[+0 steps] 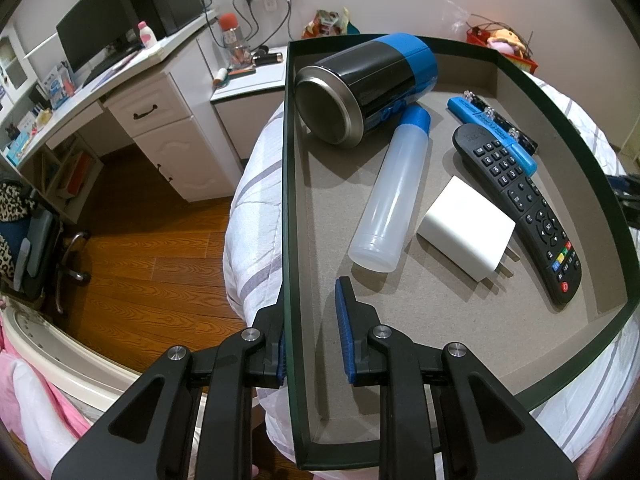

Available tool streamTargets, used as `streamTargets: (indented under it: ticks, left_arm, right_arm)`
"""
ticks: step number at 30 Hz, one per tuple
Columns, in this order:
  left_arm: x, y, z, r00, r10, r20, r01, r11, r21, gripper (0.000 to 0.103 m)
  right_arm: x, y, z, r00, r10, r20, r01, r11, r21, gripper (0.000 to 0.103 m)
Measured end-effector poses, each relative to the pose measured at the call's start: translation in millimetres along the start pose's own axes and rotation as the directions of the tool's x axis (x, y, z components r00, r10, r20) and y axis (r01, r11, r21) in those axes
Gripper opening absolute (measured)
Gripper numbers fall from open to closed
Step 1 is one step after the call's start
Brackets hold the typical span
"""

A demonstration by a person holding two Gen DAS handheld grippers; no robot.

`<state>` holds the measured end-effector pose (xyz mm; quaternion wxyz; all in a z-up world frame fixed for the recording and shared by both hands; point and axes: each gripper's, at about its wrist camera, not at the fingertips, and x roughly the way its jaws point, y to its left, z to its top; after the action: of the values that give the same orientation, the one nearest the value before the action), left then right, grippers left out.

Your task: Organize rigid objects

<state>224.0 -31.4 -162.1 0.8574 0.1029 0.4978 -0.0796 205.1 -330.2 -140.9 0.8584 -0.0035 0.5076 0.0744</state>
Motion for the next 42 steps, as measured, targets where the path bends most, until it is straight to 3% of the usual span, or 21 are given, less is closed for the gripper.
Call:
streamTargets:
  ticks: [4,5,10,15,16,19,24,33,34,35,42]
  left_arm:
    - [-0.2,-0.4,0.3,1.0,0.0,-0.001,0.0,1.0,0.0,0.019]
    - [-0.3,-0.5,0.4,1.0,0.0,-0.001,0.0,1.0,0.0,0.019]
    - [-0.2,-0.7,0.5,1.0,0.0,-0.001,0.0,1.0,0.0,0.019]
    - [-0.1,-0.6,0.5,1.0,0.0,-0.001,0.0,1.0,-0.001,0.019]
    - [-0.2,-0.6,0.6,1.0,0.0,-0.001,0.0,1.0,-0.001,0.019]
    - [0.3,-1.0,0.7,1.0,0.0,-0.001,0.0,1.0,0.0,0.019]
    - [0.6,-0.8,0.3,1.0,-0.001,0.0,0.001,1.0,-0.001,0.019]
    - [0.5,-1.0,0.4,1.0,0.0,0.0,0.0,1.0,-0.001,0.018]
    - [0.3,-1.2,0.9,1.0,0.0,-0.001,0.0,1.0,-0.001,0.018]
    - [0.3,-1.2,0.8,1.0,0.0,-0.001,0.0,1.0,-0.001,0.018]
    - [0.6,-1.0,0.6,1.0,-0.001,-0.001,0.001,1.0,0.0,0.018]
  right_arm:
    - [-8.3,6.0,-3.4,0.998,-0.022,0.052,0.026,0.998,-0.063,0.048]
    - [-6.1,7.7,-2.4,0.998,-0.032,0.052,0.035,0.997,-0.073,0.053]
    - [10.8,21.4,8.7,0.997,-0.042,0.062,0.05,0.99,-0.133,0.058]
    - [14.8,19.9,14.4,0.996,-0.038,0.082,0.048,0.991,-0.126,0.06]
    - [14.9,17.5,14.7,0.996,-0.028,0.085,0.037,0.994,-0.106,0.057]
    - [12.6,9.6,16.5,0.995,-0.028,0.094,0.034,0.997,-0.063,0.033]
    - [4.6,12.4,14.1,0.991,-0.054,0.124,0.063,0.996,-0.07,0.03]
    - [-24.6,10.9,20.4,0.977,-0.025,0.212,0.03,0.999,-0.019,0.026]
    - [-27.8,10.5,22.1,0.976,-0.023,0.217,0.027,1.0,-0.014,0.02]
    - [-33.9,9.3,23.9,0.971,-0.017,0.24,0.02,1.0,-0.011,0.007]
    - [-52.5,11.3,34.8,0.96,0.009,0.281,-0.009,1.0,-0.002,0.007]
